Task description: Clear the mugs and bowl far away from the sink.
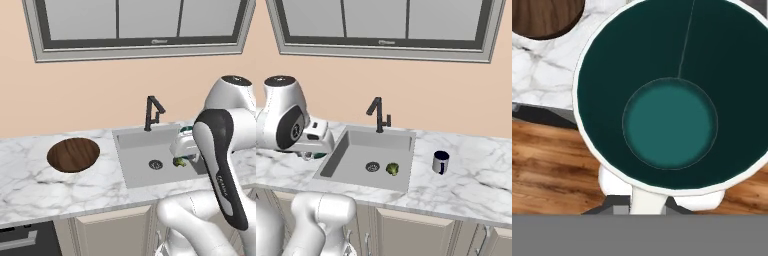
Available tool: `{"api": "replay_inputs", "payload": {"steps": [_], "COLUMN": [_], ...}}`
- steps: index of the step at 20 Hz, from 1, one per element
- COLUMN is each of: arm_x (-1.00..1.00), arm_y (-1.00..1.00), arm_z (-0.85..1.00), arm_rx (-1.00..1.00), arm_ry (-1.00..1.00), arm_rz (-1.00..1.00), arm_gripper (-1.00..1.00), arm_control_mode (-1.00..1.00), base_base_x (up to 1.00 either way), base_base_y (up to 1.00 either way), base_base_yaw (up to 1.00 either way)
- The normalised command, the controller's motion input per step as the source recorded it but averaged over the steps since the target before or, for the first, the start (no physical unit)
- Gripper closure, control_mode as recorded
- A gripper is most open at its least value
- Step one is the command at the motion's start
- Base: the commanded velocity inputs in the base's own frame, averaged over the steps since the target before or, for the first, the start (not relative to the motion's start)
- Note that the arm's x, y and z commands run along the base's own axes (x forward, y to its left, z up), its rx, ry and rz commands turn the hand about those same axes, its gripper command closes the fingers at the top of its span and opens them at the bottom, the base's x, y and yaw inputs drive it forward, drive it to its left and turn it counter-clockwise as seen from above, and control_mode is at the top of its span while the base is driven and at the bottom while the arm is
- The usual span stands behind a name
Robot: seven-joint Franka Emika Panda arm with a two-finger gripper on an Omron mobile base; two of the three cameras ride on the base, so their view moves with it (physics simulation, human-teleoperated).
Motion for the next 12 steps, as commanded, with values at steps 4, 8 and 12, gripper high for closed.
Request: {"api": "replay_inputs", "payload": {"steps": [4,8,12], "arm_x": [-0.03,-0.01,0.0], "arm_y": [0.0,0.0,0.0], "arm_z": [0.08,0.05,0.0], "arm_rx": [0.02,0.0,0.0], "arm_ry": [-0.02,-0.03,0.0], "arm_rz": [0.01,0.02,0.0], "arm_gripper": [1.0,1.0,1.0], "arm_control_mode": [-1.0,1.0,1.0], "base_base_x": [0.0,0.02,0.07], "base_base_y": [0.0,0.0,0.0], "base_base_yaw": [0.0,-0.06,-0.86]}}
